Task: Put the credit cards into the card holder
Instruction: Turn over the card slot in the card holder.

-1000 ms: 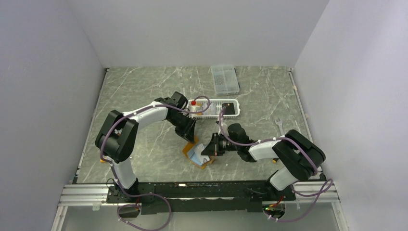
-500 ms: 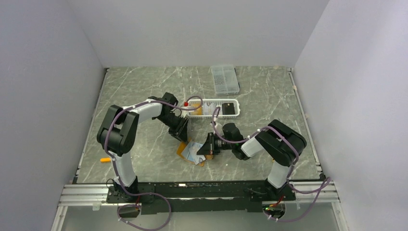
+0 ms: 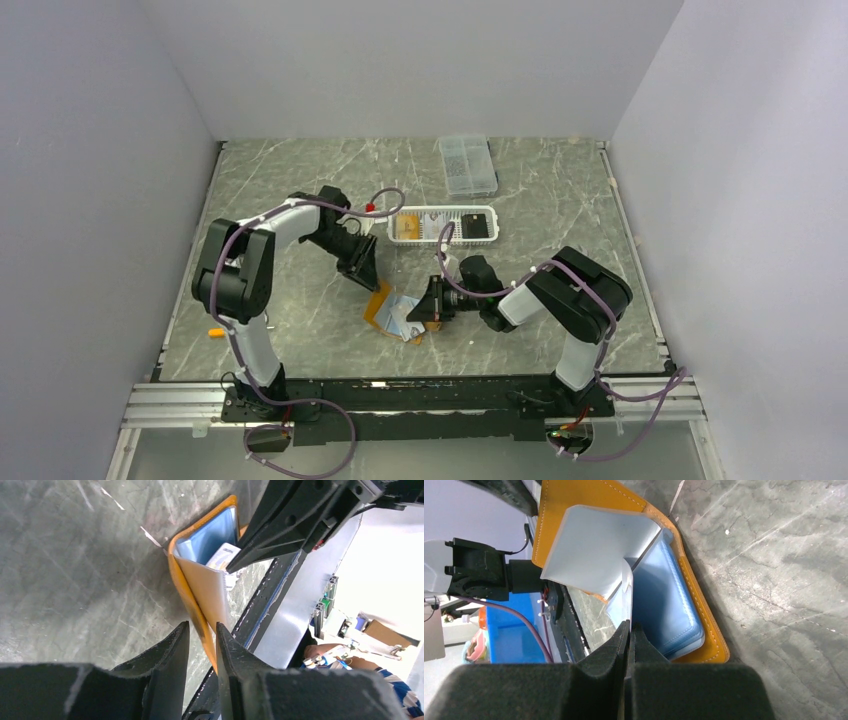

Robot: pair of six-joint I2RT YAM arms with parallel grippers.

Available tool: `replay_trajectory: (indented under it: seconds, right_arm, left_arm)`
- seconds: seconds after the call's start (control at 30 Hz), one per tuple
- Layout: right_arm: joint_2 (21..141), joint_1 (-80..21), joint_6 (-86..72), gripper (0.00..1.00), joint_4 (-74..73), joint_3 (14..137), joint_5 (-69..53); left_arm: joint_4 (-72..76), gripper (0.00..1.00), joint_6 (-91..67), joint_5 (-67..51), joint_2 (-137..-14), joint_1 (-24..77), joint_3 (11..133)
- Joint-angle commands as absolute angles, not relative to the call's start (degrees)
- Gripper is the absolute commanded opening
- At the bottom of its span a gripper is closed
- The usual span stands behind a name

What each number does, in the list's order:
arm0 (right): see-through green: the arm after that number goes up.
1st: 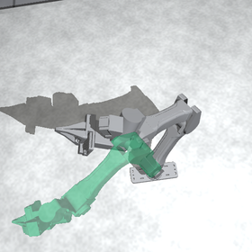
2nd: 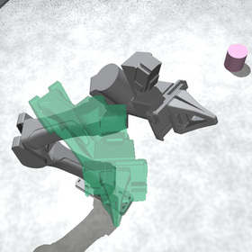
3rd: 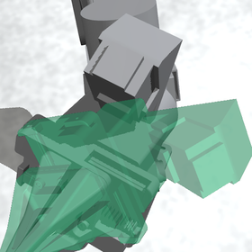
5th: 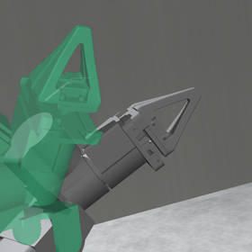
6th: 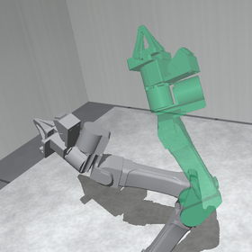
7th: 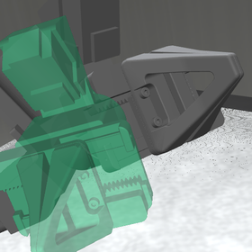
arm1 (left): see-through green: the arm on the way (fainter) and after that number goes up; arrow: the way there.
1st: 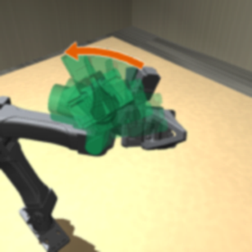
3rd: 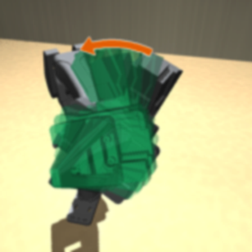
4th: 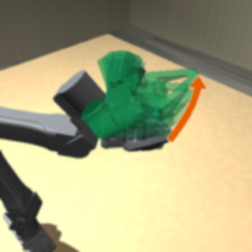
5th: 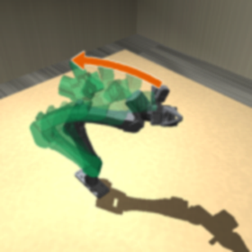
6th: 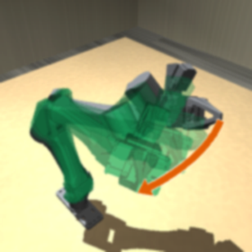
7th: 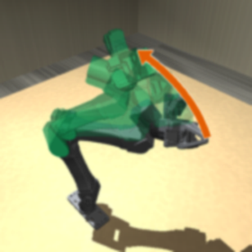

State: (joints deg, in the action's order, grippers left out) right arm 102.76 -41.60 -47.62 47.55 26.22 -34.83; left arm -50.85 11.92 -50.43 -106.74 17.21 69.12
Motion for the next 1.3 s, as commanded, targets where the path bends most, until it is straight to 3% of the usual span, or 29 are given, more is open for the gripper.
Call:
replay_trajectory:
  seconds: [0.0, 0.23, 0.7, 0.73, 0.77, 0.8, 1.1, 1.27]
  right_arm:
    - [103.8, -42.0, -44.5, 0.00, 43.5, 26.4, -29.4]
    - [102.8, -42.3, -43.9, 0.00, 40.6, 26.9, -27.3]
    - [101.3, -44.1, -43.0, 0.00, 35.4, 29.2, -24.3]
    - [101.2, -44.1, -43.1, 0.00, 35.3, 29.1, -24.1]
    - [101.1, -44.1, -43.1, 0.00, 35.1, 29.1, -23.9]
    - [101.1, -44.1, -43.1, 0.00, 34.9, 29.0, -23.7]
    - [100.0, -44.4, -42.6, 0.00, 33.1, 29.3, -22.5]
    - [98.7, -44.4, -42.9, 0.00, 33.1, 28.1, -21.6]
  left_arm:
    - [-50.3, 0.32, 12.0, -53.0, -101.3, 18.6, 67.0]
    - [-48.9, 0.38, 11.9, -53.5, -98.1, 21.6, 63.5]
    - [-48.4, 0.49, 10.6, -37.6, -94.2, 25.0, 64.3]
    - [-48.7, 0.69, 10.7, -37.4, -94.0, 25.6, 64.4]
    - [-48.9, 0.97, 11.2, -38.1, -93.8, 26.2, 64.4]
    - [-48.9, 0.99, 11.0, -38.3, -93.6, 26.6, 64.3]
    - [-46.3, 0.99, 10.1, -31.6, -95.1, 29.9, 61.6]
    - [-44.8, 0.76, 10.7, -28.5, -96.3, 30.1, 61.4]
